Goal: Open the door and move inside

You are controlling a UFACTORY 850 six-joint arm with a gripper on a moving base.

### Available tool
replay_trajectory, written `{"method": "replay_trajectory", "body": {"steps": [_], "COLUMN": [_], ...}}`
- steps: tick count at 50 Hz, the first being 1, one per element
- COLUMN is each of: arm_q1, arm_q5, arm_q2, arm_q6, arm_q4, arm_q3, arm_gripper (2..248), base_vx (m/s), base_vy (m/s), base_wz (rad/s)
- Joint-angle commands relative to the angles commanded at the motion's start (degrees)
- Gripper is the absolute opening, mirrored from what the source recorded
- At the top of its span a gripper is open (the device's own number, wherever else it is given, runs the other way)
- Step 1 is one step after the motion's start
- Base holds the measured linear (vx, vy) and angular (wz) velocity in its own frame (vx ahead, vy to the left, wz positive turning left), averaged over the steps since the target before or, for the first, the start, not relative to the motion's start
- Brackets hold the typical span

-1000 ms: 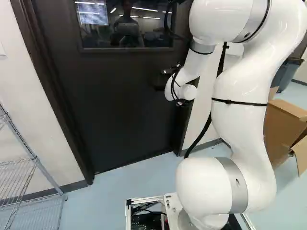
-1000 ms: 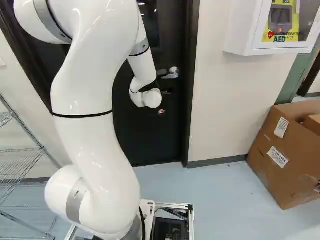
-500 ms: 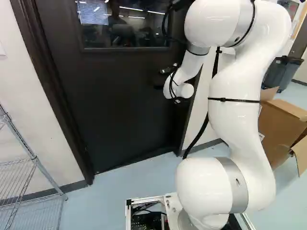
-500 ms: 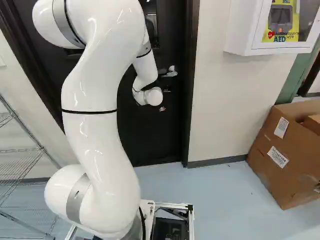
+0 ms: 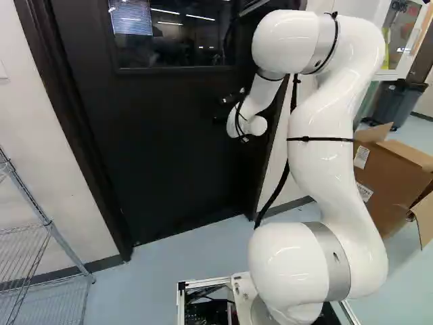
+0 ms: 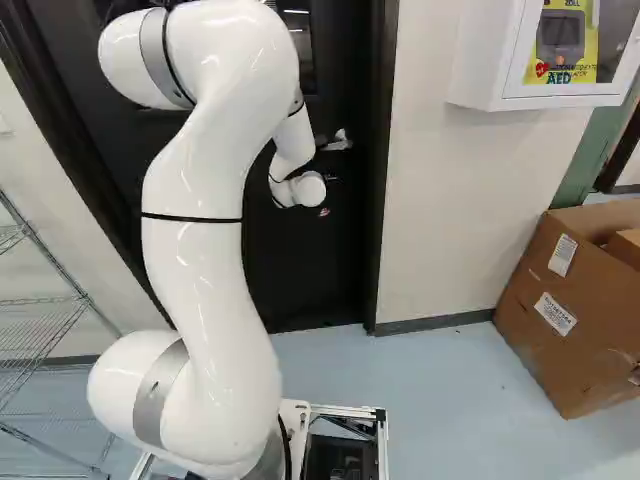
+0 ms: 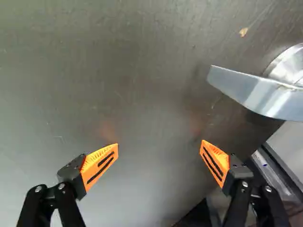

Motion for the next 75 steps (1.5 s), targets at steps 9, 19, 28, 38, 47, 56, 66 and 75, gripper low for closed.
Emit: {"method": "replay_trajectory", "body": {"steps": [9, 19, 28, 38, 47, 56, 66, 75], "arm_q1": [0.64, 1.32, 1.90, 2.53, 3.07, 3.58, 4.14, 4.61], "arm_q5": [0.00, 0.00, 0.00, 0.00, 0.00, 0.00, 0.00, 0.00], "arm_q2": [-2.37, -5.06, -7.54, -10.35, -12.95, -15.61, -18.68, -21.54], "arm_q6": [0.00, 0.00, 0.00, 0.00, 0.00, 0.00, 0.00, 0.00], "arm_q4": [-1.38, -2.91, -4.29, -5.83, -7.19, -8.28, -9.15, -9.63], "arm_q3": [-3.16, -6.83, -10.23, -14.17, -17.84, -21.65, -26.09, -30.28], "arm_gripper": [247, 247, 247, 247, 247, 247, 247, 247], "base_vx": [0.000, 0.000, 0.000, 0.000, 0.000, 0.000, 0.000, 0.000], "base_vy": [0.000, 0.000, 0.000, 0.000, 0.000, 0.000, 0.000, 0.000], "base_wz": [0.000, 0.000, 0.000, 0.000, 0.000, 0.000, 0.000, 0.000]}}
